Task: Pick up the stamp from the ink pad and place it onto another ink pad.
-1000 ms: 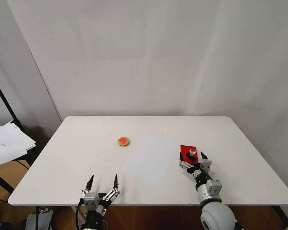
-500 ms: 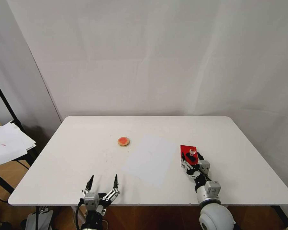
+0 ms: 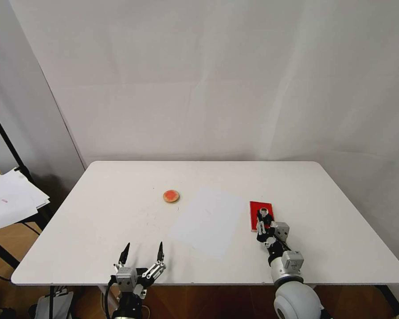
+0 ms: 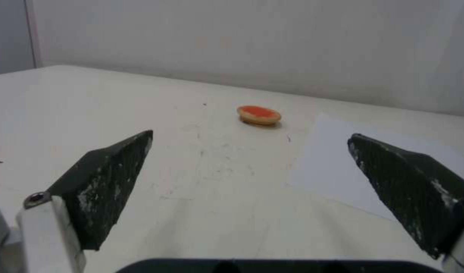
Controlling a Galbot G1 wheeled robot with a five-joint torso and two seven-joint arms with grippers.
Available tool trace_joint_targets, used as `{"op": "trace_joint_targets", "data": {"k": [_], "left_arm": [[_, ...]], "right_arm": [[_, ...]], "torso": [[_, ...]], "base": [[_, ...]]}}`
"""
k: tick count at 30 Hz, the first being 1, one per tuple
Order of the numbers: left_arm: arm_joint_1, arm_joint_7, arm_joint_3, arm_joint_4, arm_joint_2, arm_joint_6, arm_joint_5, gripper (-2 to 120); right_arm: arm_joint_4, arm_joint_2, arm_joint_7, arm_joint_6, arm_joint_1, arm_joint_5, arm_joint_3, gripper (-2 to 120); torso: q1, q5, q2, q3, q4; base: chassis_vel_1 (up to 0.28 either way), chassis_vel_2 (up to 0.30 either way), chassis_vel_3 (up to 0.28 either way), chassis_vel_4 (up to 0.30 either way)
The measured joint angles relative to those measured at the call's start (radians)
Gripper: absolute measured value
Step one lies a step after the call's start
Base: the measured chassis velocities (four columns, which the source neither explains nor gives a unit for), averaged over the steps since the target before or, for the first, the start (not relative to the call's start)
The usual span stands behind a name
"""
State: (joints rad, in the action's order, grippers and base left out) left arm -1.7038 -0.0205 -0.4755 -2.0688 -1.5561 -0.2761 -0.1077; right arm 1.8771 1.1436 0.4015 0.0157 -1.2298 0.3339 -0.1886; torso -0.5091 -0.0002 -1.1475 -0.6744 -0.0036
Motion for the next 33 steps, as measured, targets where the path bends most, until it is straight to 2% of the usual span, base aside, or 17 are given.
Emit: {"op": "trace_joint_targets", "data": {"k": [9,12,19,27,33], "left_arm": [[0.0,0.0,0.0,0.0,0.0,0.0,0.0,102],[0.0,0.0,0.0,0.0,0.0,0.0,0.0,102],[0.0,0.0,0.0,0.0,0.0,0.0,0.0,102],[0.0,0.0,0.0,0.0,0.0,0.0,0.0,102],[0.0,0.0,0.0,0.0,0.0,0.0,0.0,102]], "right_arm": [[0.065,-0.01,-0.002,-0.004,-0.025,0.002,0.01,8],[0.1,-0.025,-0.003,0.018,0.001,0.016,0.052,8],[0.086,-0.062,0.0,0.063,0.115,0.083,0.17,8],[0.041,-0.056,0.013,0.122,0.222,0.167,0.291,8],[0.001,-0.052,0.011,0.138,0.283,0.191,0.342,8]], "torso": [[0.0,0.0,0.0,0.0,-0.0001],[0.0,-0.0001,0.0,0.0,-0.0001],[0.0,0.0,0.0,0.0,0.0001],[0.0,0.0,0.0,0.0,0.0],[0.0,0.0,0.0,0.0,-0.0001]], "base": [[0.0,0.0,0.0,0.0],[0.0,0.0,0.0,0.0],[0.0,0.0,0.0,0.0],[0.0,0.0,0.0,0.0],[0.0,0.0,0.0,0.0]]}}
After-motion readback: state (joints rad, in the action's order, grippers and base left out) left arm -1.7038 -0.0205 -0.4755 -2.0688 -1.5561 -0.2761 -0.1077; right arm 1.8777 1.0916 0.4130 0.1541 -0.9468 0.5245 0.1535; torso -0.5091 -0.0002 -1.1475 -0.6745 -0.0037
